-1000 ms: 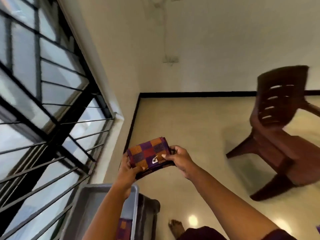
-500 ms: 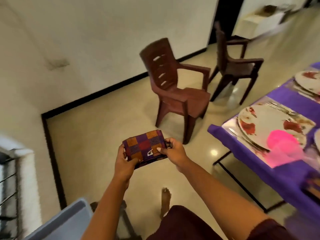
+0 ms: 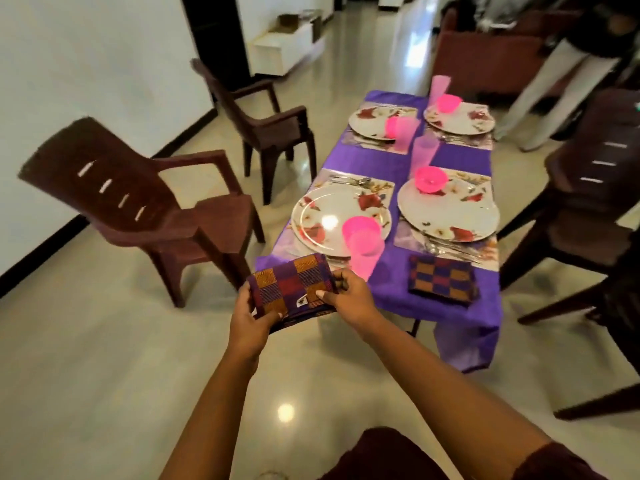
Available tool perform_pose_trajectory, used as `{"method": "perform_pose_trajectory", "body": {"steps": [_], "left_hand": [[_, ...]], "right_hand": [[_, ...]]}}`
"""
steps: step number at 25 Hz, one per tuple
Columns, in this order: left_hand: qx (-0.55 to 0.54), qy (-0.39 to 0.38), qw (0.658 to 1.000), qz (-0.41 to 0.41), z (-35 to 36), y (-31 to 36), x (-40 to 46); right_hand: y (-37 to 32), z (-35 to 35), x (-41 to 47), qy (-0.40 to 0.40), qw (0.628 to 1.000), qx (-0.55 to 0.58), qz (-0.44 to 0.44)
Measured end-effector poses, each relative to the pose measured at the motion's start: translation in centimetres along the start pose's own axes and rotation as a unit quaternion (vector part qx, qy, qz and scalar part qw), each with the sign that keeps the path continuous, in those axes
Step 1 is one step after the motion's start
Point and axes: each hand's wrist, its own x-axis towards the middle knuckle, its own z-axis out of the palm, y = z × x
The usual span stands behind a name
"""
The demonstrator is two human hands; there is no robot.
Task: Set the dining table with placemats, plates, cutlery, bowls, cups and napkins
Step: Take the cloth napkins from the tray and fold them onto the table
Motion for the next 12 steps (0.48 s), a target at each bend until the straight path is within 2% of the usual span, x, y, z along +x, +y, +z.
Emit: {"method": "perform_pose_trajectory", "body": {"steps": [8,12], "left_hand": [[0.014,-0.084,0.995,0.056,14.6,4.5,6.6],[0.042,-0.075,0.995,0.057,19.6,5.9,9.8]], "right_hand": [[-2.5,-13.4,6.7,0.076,0.997,0.008,-0.025],[-4.2,-18.1,10.1,0.091,0.996,-0.004,-0.02]]}}
